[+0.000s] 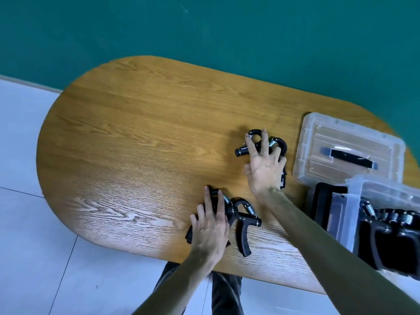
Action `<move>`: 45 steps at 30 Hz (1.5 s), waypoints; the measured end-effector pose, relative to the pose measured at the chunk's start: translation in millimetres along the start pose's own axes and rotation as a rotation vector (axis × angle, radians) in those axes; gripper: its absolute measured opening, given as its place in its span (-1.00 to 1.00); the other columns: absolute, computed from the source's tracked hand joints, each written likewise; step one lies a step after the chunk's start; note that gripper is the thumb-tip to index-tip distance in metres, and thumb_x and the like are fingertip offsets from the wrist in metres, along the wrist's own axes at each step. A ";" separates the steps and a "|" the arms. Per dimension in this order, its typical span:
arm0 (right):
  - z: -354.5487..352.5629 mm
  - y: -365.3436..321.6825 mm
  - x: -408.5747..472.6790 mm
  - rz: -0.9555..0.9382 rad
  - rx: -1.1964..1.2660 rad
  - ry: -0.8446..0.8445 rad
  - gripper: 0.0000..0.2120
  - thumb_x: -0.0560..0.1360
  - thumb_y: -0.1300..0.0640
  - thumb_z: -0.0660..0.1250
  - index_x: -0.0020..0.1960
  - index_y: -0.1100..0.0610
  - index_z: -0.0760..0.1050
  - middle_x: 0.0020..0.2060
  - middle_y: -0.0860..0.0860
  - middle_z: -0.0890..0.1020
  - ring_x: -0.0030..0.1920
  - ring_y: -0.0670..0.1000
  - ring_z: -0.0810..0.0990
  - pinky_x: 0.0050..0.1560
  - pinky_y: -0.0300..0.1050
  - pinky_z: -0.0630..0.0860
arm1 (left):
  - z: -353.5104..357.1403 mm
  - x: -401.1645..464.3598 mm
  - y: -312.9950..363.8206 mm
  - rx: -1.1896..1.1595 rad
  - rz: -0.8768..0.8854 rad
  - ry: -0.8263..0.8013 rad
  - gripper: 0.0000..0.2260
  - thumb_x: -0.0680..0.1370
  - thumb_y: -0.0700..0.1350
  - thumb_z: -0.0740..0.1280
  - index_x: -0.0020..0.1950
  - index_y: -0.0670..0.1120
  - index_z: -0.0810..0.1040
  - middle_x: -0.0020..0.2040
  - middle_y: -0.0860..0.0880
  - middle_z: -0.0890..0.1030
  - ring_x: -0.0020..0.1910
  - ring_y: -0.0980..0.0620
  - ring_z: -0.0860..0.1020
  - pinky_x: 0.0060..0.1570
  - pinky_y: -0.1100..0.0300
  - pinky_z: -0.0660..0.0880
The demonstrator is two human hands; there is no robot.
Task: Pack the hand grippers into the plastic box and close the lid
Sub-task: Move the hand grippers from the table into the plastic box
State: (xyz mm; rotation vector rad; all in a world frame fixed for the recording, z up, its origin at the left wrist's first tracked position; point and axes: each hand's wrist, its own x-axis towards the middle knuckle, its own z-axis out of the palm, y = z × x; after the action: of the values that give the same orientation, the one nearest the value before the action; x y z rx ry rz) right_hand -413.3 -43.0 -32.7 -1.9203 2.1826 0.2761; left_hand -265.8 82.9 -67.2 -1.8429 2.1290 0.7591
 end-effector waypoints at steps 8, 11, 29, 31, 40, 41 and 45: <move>-65.7 27.7 -53.4 -0.104 -0.068 0.107 -0.27 0.53 0.03 0.29 0.60 -0.11 0.03 0.63 0.07 -0.03 0.11 0.21 0.40 0.02 0.14 0.41 | -65.9 2.6 34.2 -0.091 -0.143 0.147 -0.40 0.69 0.07 0.04 0.62 0.04 -0.24 0.62 -0.22 -0.08 0.24 -0.14 0.29 0.14 -0.03 0.33; -89.4 41.4 -61.4 -0.068 0.019 0.183 -0.28 0.50 0.06 0.31 0.60 -0.06 0.10 0.63 0.05 -0.02 0.09 0.24 0.40 0.00 0.17 0.44 | -94.2 4.9 51.3 -0.021 -0.173 0.173 -0.39 0.68 0.07 0.04 0.61 0.07 -0.25 0.62 -0.23 -0.08 0.22 -0.12 0.29 0.14 -0.01 0.33; -126.7 211.1 -159.1 0.122 0.119 0.317 -0.25 0.42 0.09 0.42 0.55 -0.07 0.24 0.58 0.08 0.19 0.03 0.29 0.41 -0.07 0.18 0.55 | -127.0 -25.7 241.7 -0.199 0.060 0.361 -0.42 0.66 -0.01 0.14 0.62 0.09 -0.06 0.62 -0.21 -0.08 0.28 -0.16 0.25 0.21 -0.06 0.29; -121.6 229.9 -170.6 0.159 0.124 0.333 -0.25 0.42 0.08 0.41 0.56 -0.08 0.23 0.59 0.07 0.19 0.05 0.30 0.42 -0.03 0.18 0.53 | -119.3 -30.8 261.7 -0.201 0.085 0.350 -0.42 0.66 -0.01 0.14 0.62 0.10 -0.06 0.62 -0.20 -0.08 0.30 -0.16 0.24 0.24 -0.06 0.27; -90.5 301.7 -211.2 0.255 0.205 0.362 -0.25 0.37 0.14 0.38 0.53 -0.08 0.27 0.59 0.05 0.19 -0.07 0.21 0.35 -0.10 0.13 0.52 | -81.3 -51.1 331.4 -0.141 0.159 0.314 -0.45 0.66 0.00 0.14 0.62 0.07 0.02 0.61 -0.22 0.01 0.31 -0.20 0.27 0.26 -0.09 0.27; -87.6 306.2 -213.1 0.255 0.215 0.365 -0.25 0.37 0.15 0.39 0.53 -0.07 0.28 0.58 0.06 0.20 -0.06 0.22 0.37 -0.10 0.15 0.53 | -77.5 -51.3 335.2 -0.130 0.164 0.304 -0.45 0.66 0.00 0.14 0.62 0.07 0.01 0.61 -0.23 0.01 0.32 -0.20 0.26 0.26 -0.09 0.26; -68.2 322.5 -217.3 0.272 0.250 0.325 -0.27 0.38 0.16 0.39 0.52 -0.06 0.30 0.58 0.06 0.20 -0.07 0.23 0.38 -0.05 0.20 0.53 | -57.8 -47.7 346.5 -0.092 0.170 0.280 -0.47 0.66 -0.01 0.13 0.62 0.06 0.05 0.60 -0.24 0.04 0.28 -0.18 0.27 0.20 -0.07 0.28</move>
State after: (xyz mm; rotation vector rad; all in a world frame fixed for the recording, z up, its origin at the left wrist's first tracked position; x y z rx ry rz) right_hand -709.6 185.4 93.5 -1.6243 2.5425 -0.2770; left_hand -583.3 120.6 85.9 -1.9314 2.4897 0.6783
